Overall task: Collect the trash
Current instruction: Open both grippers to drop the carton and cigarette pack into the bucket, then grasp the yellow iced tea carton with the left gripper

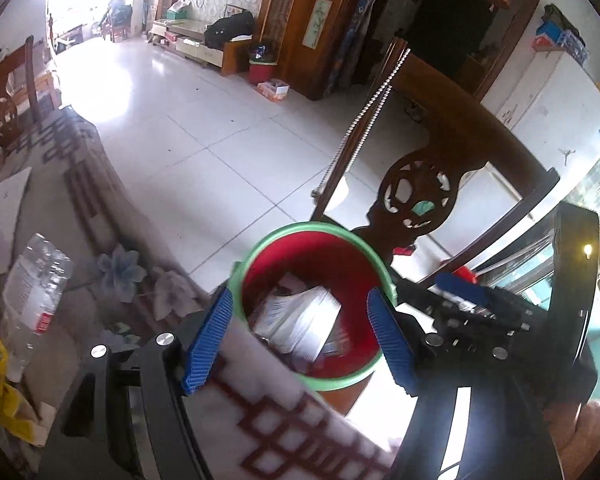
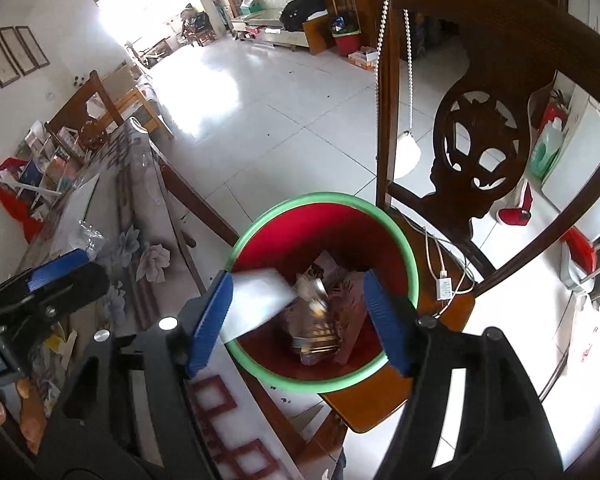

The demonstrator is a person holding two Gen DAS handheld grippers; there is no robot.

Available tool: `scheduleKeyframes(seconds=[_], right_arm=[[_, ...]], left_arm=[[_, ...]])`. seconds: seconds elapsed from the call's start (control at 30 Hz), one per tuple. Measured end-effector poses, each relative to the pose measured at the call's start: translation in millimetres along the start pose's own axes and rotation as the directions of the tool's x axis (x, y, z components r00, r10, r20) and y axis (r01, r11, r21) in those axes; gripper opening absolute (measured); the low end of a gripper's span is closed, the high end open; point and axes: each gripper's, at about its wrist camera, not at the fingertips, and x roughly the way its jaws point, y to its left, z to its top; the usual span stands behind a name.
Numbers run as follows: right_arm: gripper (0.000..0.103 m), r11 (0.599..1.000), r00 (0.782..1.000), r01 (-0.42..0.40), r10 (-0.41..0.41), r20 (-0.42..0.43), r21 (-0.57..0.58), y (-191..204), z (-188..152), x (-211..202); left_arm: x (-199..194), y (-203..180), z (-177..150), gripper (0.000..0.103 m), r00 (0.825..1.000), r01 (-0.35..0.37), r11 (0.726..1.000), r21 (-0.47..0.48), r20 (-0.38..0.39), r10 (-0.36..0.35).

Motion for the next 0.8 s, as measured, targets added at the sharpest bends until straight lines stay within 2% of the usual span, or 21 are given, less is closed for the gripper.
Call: scheduleKeyframes(seconds=[0.1, 0.2, 0.27, 0.43, 0.5, 0.57, 0.63, 0.77, 0.8], right_arm=[[0.066, 1.000, 1.000, -0.011, 0.011, -0.014, 0.006, 3, -1, 5], [0.066, 1.000, 0.999, -0.023, 0.023, -0.030, -0.002, 7, -3, 9], [0.066, 0.999, 0.999, -0.031, 0.030, -0.044, -0.011, 12, -4, 13], [0.066, 0.998, 0.996, -0.051, 0.048, -0.072, -0.039, 26, -8, 18], [0.066, 0.997, 0.996, -0.053, 0.049, -0.077, -0.051, 31, -10, 19], [0.066, 0.997, 0.995, -0.056, 0.051, -0.085, -0.060, 37, -14, 20], [0.066, 0.996, 0.994, -0.063, 0.056, -0.094, -0.067, 43, -17, 21], [0.066, 0.994, 0.993, -0.071, 0.062, -0.104, -0.088, 58, -23, 21], [0.066, 0.993, 0.992, -0.073, 0.063, -0.105, -0.092, 61, -24, 21]], left_arm=[[-12, 13, -4, 0.068, 0.999, -0.032, 0.999, 0.014, 0.011, 0.032], [-32, 40, -12, 0.068, 0.994, -0.108, 0.994, 0.027, 0.029, 0.108], [-49, 72, -19, 0.068, 0.983, -0.180, 0.984, 0.006, 0.031, 0.179], [-86, 152, -35, 0.068, 0.954, -0.300, 0.953, -0.029, -0.007, 0.300], [-98, 181, -41, 0.068, 0.956, -0.291, 0.957, 0.010, -0.042, 0.291], [-101, 206, -47, 0.069, 0.941, -0.318, 0.945, 0.070, -0.098, 0.324], [-102, 230, -53, 0.069, 0.927, -0.336, 0.938, 0.081, -0.145, 0.344], [-95, 262, -58, 0.069, 0.945, -0.252, 0.968, 0.012, -0.214, 0.248], [-91, 264, -60, 0.071, 0.943, -0.240, 0.971, 0.016, -0.232, 0.237]])
